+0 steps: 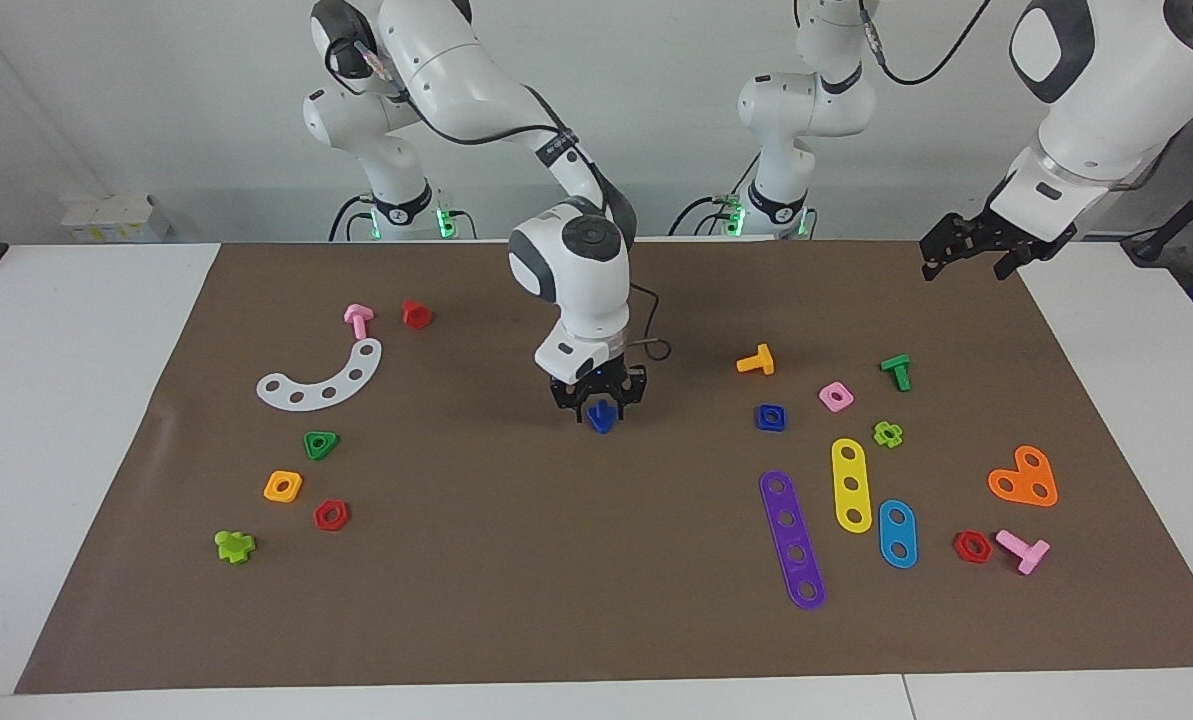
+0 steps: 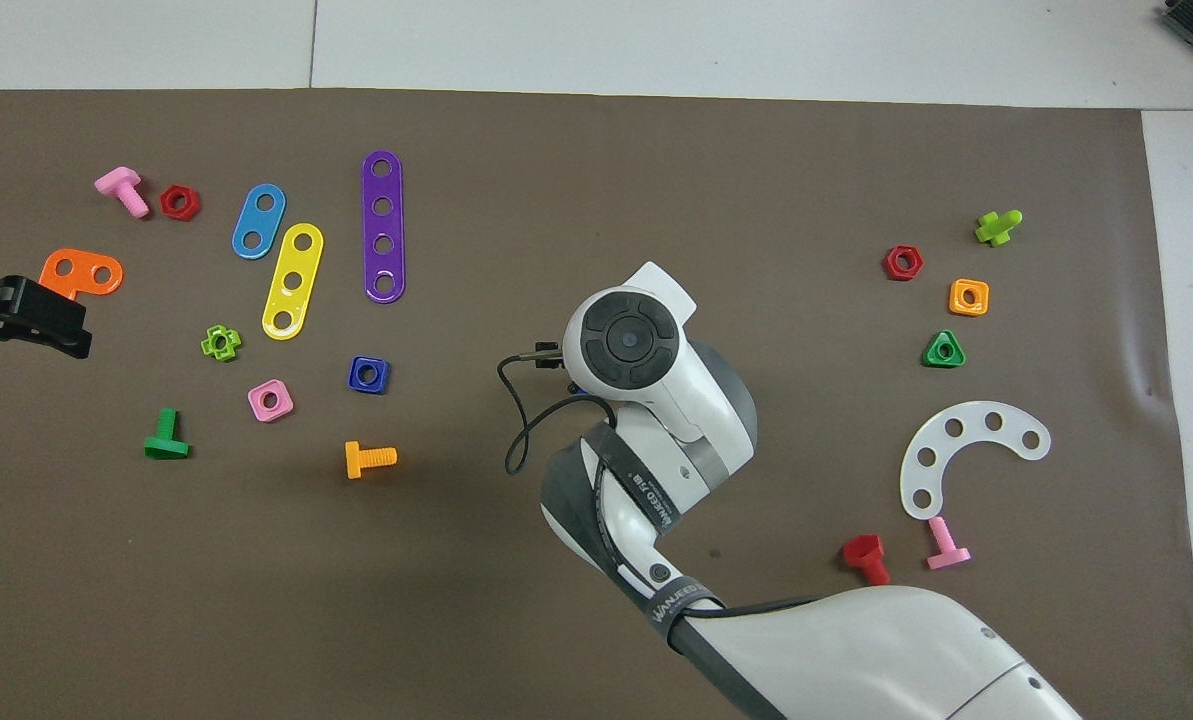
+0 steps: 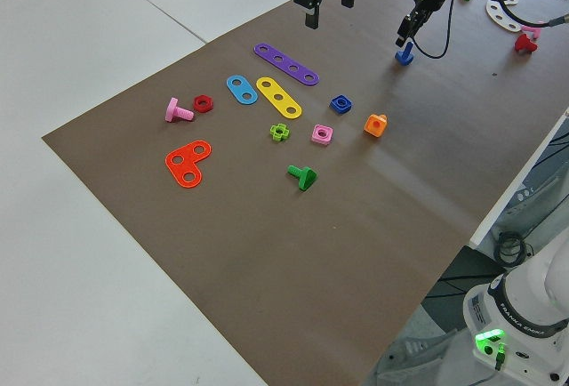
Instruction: Unscrew and place screws in storage area
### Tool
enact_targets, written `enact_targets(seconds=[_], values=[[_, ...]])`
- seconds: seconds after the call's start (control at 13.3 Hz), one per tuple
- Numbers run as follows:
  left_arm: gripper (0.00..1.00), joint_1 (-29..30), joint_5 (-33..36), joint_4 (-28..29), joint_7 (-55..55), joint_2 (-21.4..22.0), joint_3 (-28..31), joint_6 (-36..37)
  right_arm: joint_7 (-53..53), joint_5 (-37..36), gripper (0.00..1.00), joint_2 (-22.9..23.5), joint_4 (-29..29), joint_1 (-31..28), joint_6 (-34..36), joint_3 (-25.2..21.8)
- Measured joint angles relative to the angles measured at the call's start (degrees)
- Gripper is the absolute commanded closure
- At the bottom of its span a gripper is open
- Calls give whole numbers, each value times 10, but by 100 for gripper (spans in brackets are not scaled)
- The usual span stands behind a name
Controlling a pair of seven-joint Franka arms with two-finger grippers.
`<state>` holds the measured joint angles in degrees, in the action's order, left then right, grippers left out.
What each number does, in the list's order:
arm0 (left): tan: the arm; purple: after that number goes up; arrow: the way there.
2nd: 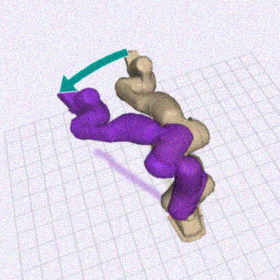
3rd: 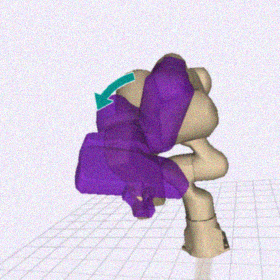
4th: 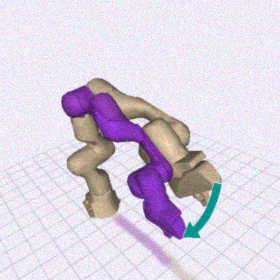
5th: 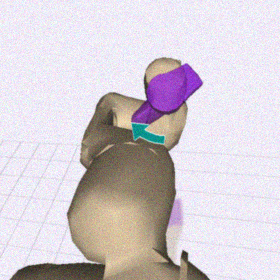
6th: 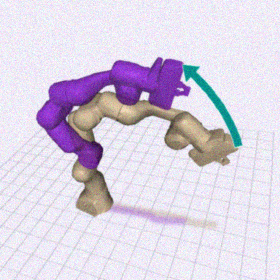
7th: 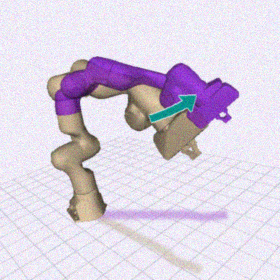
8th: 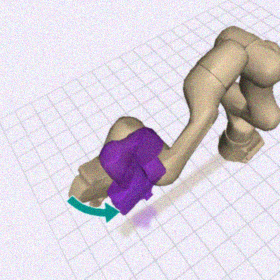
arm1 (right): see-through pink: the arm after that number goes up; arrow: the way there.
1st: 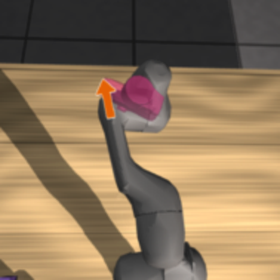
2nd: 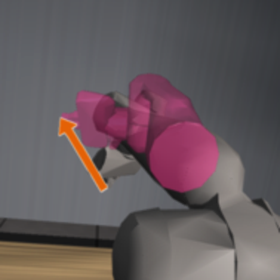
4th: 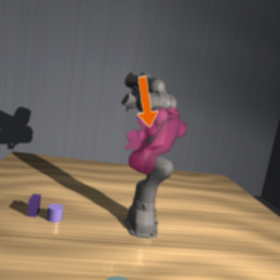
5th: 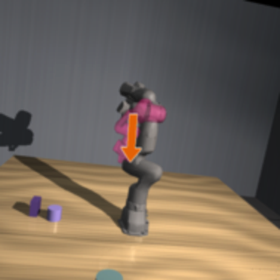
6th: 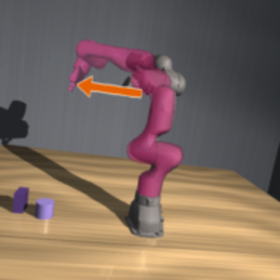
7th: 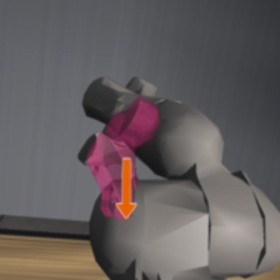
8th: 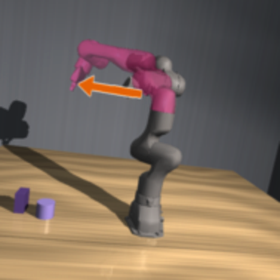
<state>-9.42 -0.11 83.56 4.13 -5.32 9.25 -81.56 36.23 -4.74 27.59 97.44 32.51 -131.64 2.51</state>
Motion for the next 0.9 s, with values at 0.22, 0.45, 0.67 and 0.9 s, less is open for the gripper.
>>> enact_targets(seconds=[0.22, 0.45, 0.67, 0.9], values=[[0, 0, 0, 0, 0, 0, 1, -18, 0, -1, 44, 3, 8, 7, 0, 0], [0, 0, 0, 0, 0, 0, 1, -41, 2, -1, 53, 3, 13, 7, 0, 0], [0, 5, 0, 0, 0, 0, 1, -52, 2, -1, 64, 3, 16, 8, 0, 0], [0, 14, 0, 9, 0, 3, 1, -53, 2, -1, 100, 3, 16, 8, 0, 0]])
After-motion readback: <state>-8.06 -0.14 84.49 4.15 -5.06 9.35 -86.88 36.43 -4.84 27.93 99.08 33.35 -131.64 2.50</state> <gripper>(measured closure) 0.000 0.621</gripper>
